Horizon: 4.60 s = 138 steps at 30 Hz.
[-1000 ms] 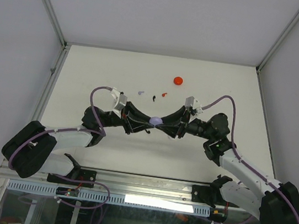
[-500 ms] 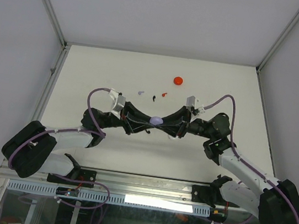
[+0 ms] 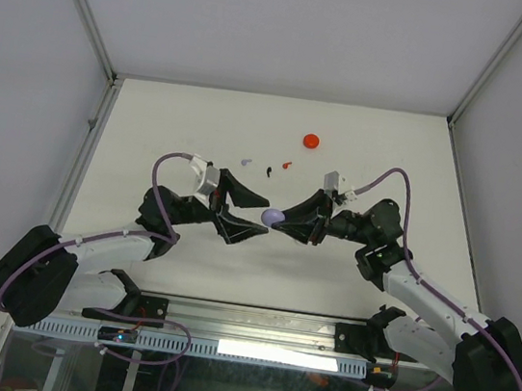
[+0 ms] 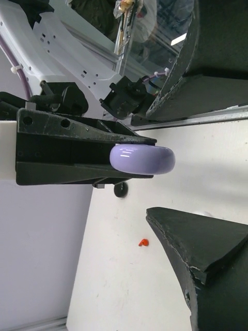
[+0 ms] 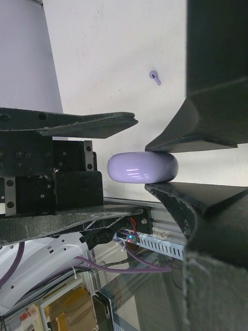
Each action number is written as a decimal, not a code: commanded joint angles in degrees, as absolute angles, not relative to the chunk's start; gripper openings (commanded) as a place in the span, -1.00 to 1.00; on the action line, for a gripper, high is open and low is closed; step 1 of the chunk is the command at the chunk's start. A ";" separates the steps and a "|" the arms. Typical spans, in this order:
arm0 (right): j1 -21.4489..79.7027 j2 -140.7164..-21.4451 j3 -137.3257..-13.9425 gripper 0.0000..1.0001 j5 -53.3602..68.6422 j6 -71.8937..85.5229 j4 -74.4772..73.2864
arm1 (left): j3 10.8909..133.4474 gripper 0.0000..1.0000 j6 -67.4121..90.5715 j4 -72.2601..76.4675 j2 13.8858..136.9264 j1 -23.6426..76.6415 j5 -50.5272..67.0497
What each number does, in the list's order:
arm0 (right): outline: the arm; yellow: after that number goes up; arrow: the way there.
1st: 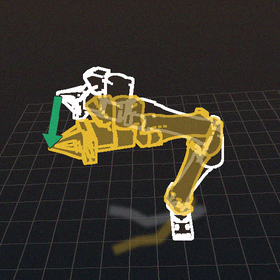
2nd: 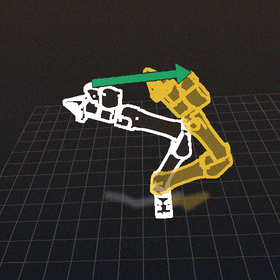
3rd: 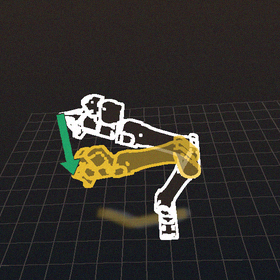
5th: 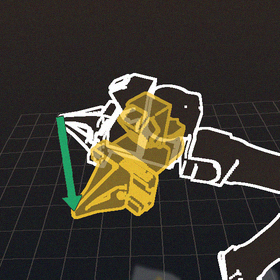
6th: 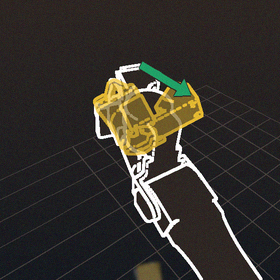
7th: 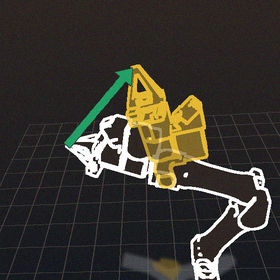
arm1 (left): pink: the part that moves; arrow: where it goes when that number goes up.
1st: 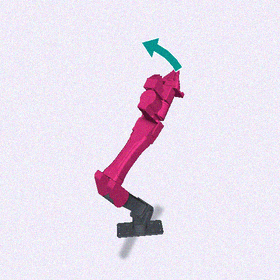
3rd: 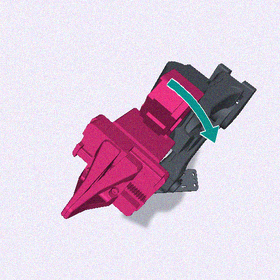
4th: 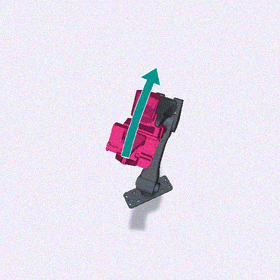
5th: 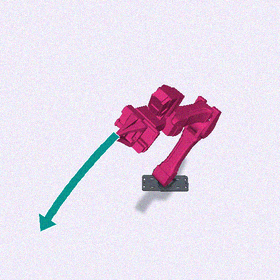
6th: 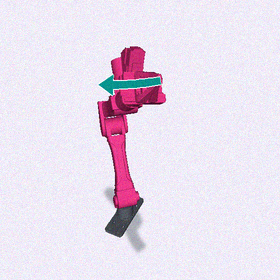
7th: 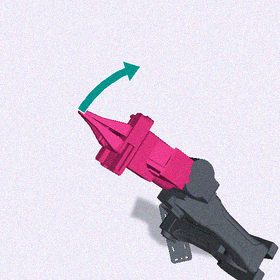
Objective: Insert the wireless bluetooth earbuds into the charging case
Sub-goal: Open the charging case, then adjust the charging case.
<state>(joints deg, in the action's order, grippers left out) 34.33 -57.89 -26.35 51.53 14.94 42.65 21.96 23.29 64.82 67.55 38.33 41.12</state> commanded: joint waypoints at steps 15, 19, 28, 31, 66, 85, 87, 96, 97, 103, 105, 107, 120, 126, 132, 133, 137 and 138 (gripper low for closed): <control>34.54 -57.10 -27.20 -1.00 56.70 13.86 43.83 | 27.15 0.21 23.38 55.94 67.42 38.80 35.42; 34.59 -56.78 -27.42 -1.00 57.58 13.29 42.56 | 28.12 0.18 23.38 52.90 66.77 38.84 32.65; 34.55 -56.87 -27.83 -1.00 59.04 12.64 41.32 | 28.90 0.21 23.55 48.37 65.07 38.83 29.13; 34.54 -56.71 -27.78 -1.00 59.32 12.51 40.97 | 29.24 0.23 23.42 46.49 64.46 38.76 27.74; 34.59 -57.83 -29.25 -1.00 56.47 9.14 35.91 | 30.53 0.64 23.52 35.92 59.21 37.62 24.10; 34.46 -60.79 -32.27 -1.00 49.24 0.77 30.44 | 28.47 0.81 20.89 26.18 51.12 37.53 20.60; 34.46 -60.65 -32.08 -1.00 47.89 0.05 30.24 | 28.94 0.80 21.23 23.13 50.88 37.48 16.81; 34.11 -61.81 -33.12 -1.00 50.64 2.43 27.79 | 27.23 0.70 22.68 23.52 51.17 37.27 19.90; 34.08 -62.13 -33.55 -1.00 51.40 3.22 27.48 | 26.51 0.66 23.09 25.44 51.34 37.20 21.22; 33.97 -62.59 -32.49 -1.00 54.03 6.64 31.00 | 25.68 0.49 23.68 31.46 53.00 37.22 26.71; 34.06 -62.73 -32.40 -1.00 55.37 7.67 32.10 | 26.20 0.44 22.80 31.80 53.61 37.24 27.85; 34.04 -63.05 -32.50 -1.00 56.71 8.58 32.88 | 26.78 0.33 22.27 32.87 54.42 37.24 29.22; 34.03 -63.57 -32.19 -1.00 59.93 10.65 35.14 | 29.46 -0.10 22.42 37.59 59.68 37.24 35.41; 34.04 -64.39 -32.11 -1.00 60.64 11.61 36.57 | 30.29 -0.26 22.56 39.12 61.25 37.24 38.99; 34.17 -64.32 -31.99 -1.00 60.60 12.34 37.61 | 31.30 -0.38 22.53 39.20 63.41 37.26 41.26; 34.11 -64.21 -32.05 -1.00 60.56 12.37 37.68 | 31.25 -0.38 22.54 39.22 63.64 37.27 41.37; 34.10 -64.07 -32.06 -1.00 60.85 12.62 37.86 | 31.05 -0.39 22.11 39.11 63.98 37.26 41.46; 34.11 -64.05 -32.00 -1.00 60.92 12.71 37.95 | 31.04 -0.40 22.02 39.13 64.03 37.27 41.57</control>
